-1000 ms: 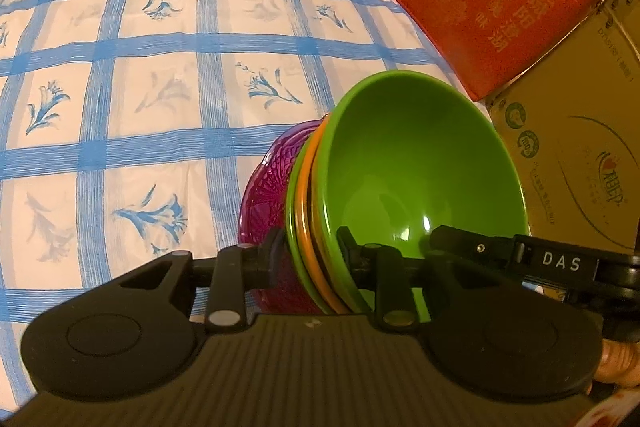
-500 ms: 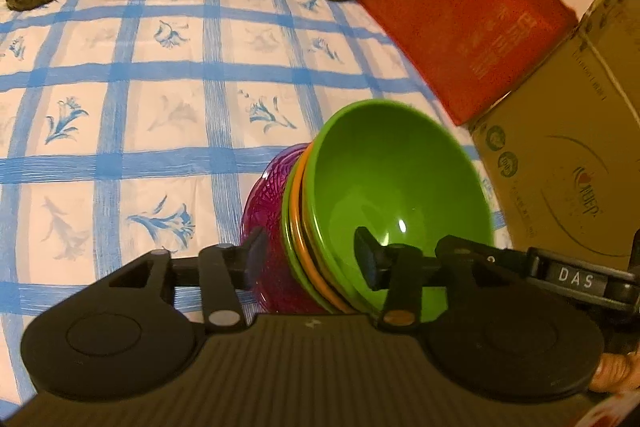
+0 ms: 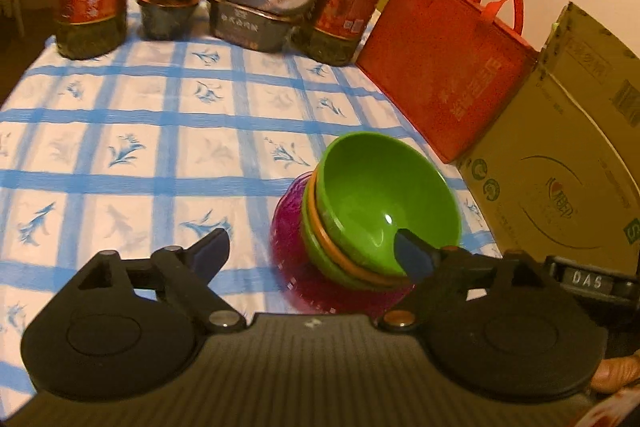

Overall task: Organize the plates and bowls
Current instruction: 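Open both tools and withdraw from the bowl stack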

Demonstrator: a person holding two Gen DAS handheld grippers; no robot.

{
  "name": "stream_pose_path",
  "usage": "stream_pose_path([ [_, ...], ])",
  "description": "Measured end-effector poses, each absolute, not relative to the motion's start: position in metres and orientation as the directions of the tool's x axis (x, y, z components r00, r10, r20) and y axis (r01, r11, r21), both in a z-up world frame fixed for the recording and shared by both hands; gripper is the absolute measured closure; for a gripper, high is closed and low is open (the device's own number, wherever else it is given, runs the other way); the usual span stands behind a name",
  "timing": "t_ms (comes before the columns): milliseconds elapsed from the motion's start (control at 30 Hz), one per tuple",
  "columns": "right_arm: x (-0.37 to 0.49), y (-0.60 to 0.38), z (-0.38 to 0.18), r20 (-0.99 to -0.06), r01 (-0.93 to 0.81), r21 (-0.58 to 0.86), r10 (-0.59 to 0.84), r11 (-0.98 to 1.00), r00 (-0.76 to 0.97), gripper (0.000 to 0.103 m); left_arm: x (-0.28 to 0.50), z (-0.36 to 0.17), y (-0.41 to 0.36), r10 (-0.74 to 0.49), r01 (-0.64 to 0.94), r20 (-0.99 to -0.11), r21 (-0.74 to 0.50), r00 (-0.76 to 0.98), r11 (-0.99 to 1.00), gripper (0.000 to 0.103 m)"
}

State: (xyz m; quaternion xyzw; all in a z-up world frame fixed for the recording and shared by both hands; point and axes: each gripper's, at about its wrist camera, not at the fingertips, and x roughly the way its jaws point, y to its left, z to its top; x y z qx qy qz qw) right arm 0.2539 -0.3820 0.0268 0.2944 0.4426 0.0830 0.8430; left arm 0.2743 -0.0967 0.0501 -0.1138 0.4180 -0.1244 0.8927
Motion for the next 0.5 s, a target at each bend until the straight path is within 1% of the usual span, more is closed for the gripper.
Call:
stream_pose_path([
  [33, 0.249, -0.382, 0.027, -0.695, 0.121, 0.571, 0.4, 0.812, 0.598, 0.026, 0.267, 0.05, -0.095, -0.309, 0.124, -0.715, -0.301, 0.626, 0.946, 0.009],
  [267, 0.207, -0.375, 0.029, -0.69, 0.101, 0.546, 0.379, 0.831, 0.617, 0.024, 0.217, 0.04, -0.085, -0.261, 0.082, -0.702, -0.279, 0.662, 0.957, 0.007],
  [500, 0.169, -0.361, 0.03, -0.693, 0.03, 0.435, 0.313, 0.9, 0.65, 0.023, 0.175, 0.033, -0.084, -0.234, 0.074, -0.68, -0.256, 0.695, 0.964, 0.006],
])
